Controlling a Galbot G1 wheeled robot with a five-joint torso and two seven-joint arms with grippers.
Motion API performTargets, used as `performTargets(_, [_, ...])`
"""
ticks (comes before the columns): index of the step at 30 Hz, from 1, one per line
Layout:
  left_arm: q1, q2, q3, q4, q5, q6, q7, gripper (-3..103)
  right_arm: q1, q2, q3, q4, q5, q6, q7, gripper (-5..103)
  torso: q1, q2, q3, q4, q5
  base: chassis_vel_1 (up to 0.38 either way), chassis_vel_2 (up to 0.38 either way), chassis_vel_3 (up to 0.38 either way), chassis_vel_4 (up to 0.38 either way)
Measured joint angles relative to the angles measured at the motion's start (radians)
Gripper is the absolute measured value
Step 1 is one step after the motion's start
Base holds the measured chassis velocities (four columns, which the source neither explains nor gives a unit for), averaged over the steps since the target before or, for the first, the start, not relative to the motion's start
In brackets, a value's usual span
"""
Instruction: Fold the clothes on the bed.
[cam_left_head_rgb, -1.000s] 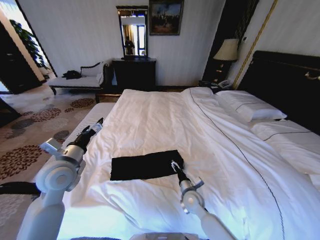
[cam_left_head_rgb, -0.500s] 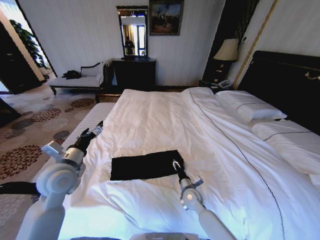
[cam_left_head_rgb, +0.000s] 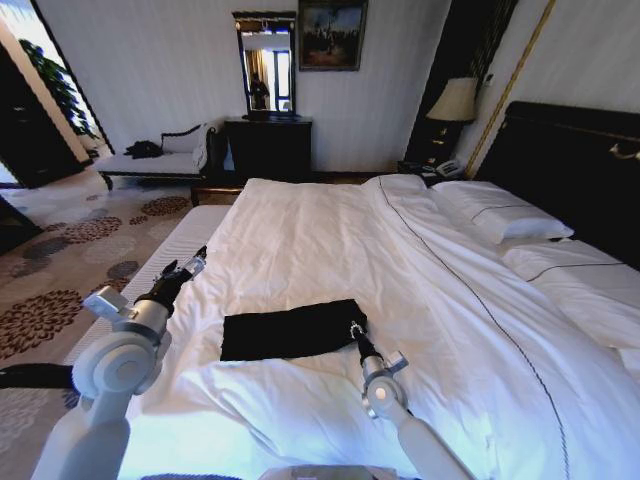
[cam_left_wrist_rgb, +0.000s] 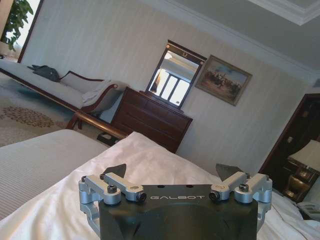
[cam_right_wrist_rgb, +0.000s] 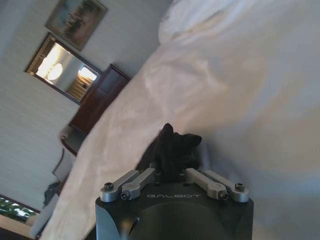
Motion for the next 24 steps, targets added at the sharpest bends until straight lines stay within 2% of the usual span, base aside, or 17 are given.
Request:
performTargets(2, [0.001,0.001,0.000,0.005,0.003,0.000,0.000,100,-0.017,-0.017,0.031,0.024,-0.003,0.002,-0.036,5,0.000,0.000,0.000,0.0000,0.0002,0.000,0.000,0.000,0.000])
performTargets(4, [0.001,0.001,-0.001,0.007,0.003,0.000,0.000,100,-0.025,-0.030,0.047,0.032,-0.007,0.005,-0.056,4,0.000,0.000,0.000,0.0000,0.0001,0.000,0.000,0.000,0.000])
performTargets(6, [0.004,0.002,-0.004,0.009,0.004,0.000,0.000,100,-0.047,-0.079,0.110,0.044,-0.009,0.013,-0.115,4,0.000,0.000,0.000,-0.0005,-0.0002,0.000,0.000,0.000,0.000])
performTargets(7, [0.004,0.002,-0.004,0.009,0.004,0.000,0.000,100,-0.047,-0.079,0.110,0.044,-0.009,0.013,-0.115,4,0.000,0.000,0.000,-0.0005,-0.0002,0.000,0.000,0.000,0.000])
performTargets(11, [0.006,0.005,-0.007,0.015,0.007,-0.001,0.000,100,-0.066,-0.156,0.204,0.034,0.003,0.027,-0.198,4,0.000,0.000,0.000,-0.0007,-0.0002,0.000,0.000,0.000,0.000])
performTargets(16, [0.004,-0.001,0.001,0.019,0.020,-0.001,0.000,100,-0.047,-0.160,0.181,0.032,-0.040,0.037,-0.214,4,0.000,0.000,0.000,-0.0006,-0.0002,0.000,0.000,0.000,0.000])
performTargets(22, [0.000,-0.006,-0.007,0.022,0.022,-0.009,-0.005,100,0.029,-0.116,0.094,0.049,-0.134,0.047,-0.230,4,0.000,0.000,0.000,0.0000,-0.0003,0.000,0.000,0.000,0.000])
performTargets(24, [-0.009,-0.003,-0.019,0.024,0.001,-0.013,-0.010,100,0.045,-0.108,0.059,0.060,-0.164,0.055,-0.265,4,0.000,0.000,0.000,0.0001,-0.0001,0.000,0.000,0.000,0.000])
